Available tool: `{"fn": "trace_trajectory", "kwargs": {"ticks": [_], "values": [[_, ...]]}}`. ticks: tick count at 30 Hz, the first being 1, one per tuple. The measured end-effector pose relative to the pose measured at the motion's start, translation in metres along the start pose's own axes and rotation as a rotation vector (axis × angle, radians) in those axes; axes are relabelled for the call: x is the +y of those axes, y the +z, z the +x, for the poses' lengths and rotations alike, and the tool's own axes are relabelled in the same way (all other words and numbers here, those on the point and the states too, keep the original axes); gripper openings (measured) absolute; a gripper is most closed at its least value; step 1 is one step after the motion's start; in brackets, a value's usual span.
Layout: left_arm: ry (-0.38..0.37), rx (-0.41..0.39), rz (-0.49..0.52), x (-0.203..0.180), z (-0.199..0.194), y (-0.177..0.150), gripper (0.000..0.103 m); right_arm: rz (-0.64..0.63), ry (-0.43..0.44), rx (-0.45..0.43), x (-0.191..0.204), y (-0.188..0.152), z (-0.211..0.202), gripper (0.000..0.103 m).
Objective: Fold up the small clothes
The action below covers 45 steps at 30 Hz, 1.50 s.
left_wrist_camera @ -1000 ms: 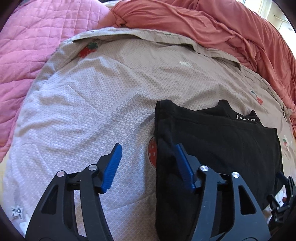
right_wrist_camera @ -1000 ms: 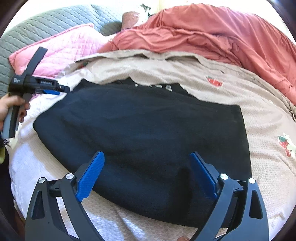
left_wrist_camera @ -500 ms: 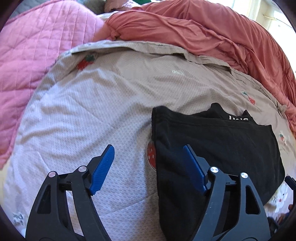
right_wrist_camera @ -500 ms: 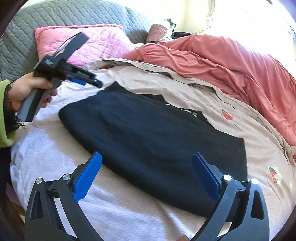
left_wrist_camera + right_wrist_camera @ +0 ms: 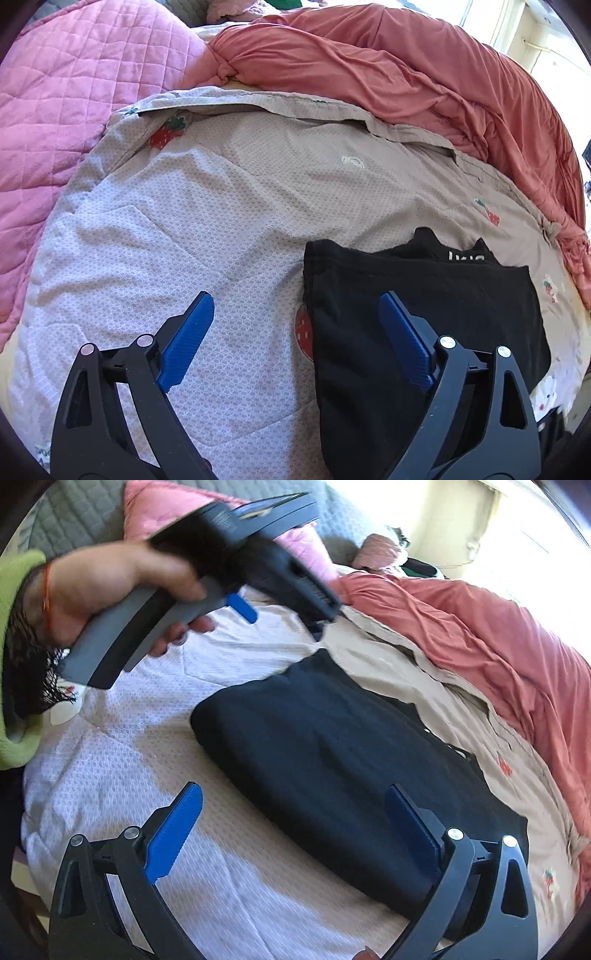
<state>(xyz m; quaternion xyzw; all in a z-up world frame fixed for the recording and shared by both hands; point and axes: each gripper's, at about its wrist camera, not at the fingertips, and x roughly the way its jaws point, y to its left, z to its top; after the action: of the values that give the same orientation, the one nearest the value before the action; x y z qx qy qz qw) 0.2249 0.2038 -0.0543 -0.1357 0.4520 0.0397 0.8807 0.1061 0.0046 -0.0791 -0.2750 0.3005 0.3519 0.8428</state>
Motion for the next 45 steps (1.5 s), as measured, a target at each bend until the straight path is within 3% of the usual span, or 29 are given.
{"fn": "trace_trajectory", "kwargs": {"ticks": [6, 15, 17, 19, 21, 22, 32, 36, 37, 38, 39, 40, 42, 45], "values": [[-0.042, 0.022, -0.048, 0.009, 0.009, 0.004, 0.084, -0.034, -0.028, 0.032, 0.013, 0.006, 0.022, 0.098], [-0.14, 0.129, -0.178, 0.03, 0.037, -0.004, 0.084, -0.119, -0.109, 0.057, 0.027, 0.016, 0.054, 0.097], [-0.171, 0.146, -0.21, 0.034, 0.042, -0.006, 0.084, -0.129, -0.129, 0.042, 0.026, 0.018, 0.057, 0.089], [-0.198, 0.16, -0.231, 0.035, 0.045, -0.008, 0.084, -0.128, -0.095, 0.034, 0.024, 0.02, 0.057, 0.047], [-0.217, 0.163, -0.246, 0.036, 0.046, -0.008, 0.085, -0.147, -0.098, 0.005, 0.025, 0.021, 0.05, 0.02], [-0.237, 0.163, -0.261, 0.036, 0.046, -0.008, 0.085, -0.148, -0.103, -0.005, 0.024, 0.022, 0.047, 0.015], [-0.477, 0.241, -0.394, 0.027, 0.06, -0.019, 0.085, 0.069, 0.022, -0.082, -0.024, 0.032, 0.015, 0.01], [-0.526, 0.231, -0.403, 0.021, 0.063, -0.022, 0.084, 0.092, 0.049, -0.084, -0.023, 0.032, 0.012, 0.009], [-0.554, 0.228, -0.416, 0.02, 0.064, -0.022, 0.079, 0.09, 0.05, -0.081, -0.021, 0.031, 0.012, 0.009], [-0.596, 0.231, -0.437, 0.019, 0.066, -0.024, 0.06, 0.084, 0.05, -0.078, -0.019, 0.031, 0.013, 0.009], [-0.61, 0.233, -0.449, 0.017, 0.067, -0.025, 0.05, 0.077, 0.053, -0.075, -0.016, 0.03, 0.013, 0.009], [-0.6, 0.226, -0.441, 0.016, 0.066, -0.026, 0.048, 0.073, 0.053, -0.073, -0.014, 0.03, 0.013, 0.009], [-0.601, 0.216, -0.428, 0.013, 0.064, -0.024, 0.021, 0.072, 0.053, -0.074, -0.013, 0.028, 0.012, 0.009], [-0.615, 0.183, -0.418, 0.008, 0.052, -0.02, 0.016, 0.077, 0.049, -0.088, -0.016, 0.026, 0.005, 0.009]]}}
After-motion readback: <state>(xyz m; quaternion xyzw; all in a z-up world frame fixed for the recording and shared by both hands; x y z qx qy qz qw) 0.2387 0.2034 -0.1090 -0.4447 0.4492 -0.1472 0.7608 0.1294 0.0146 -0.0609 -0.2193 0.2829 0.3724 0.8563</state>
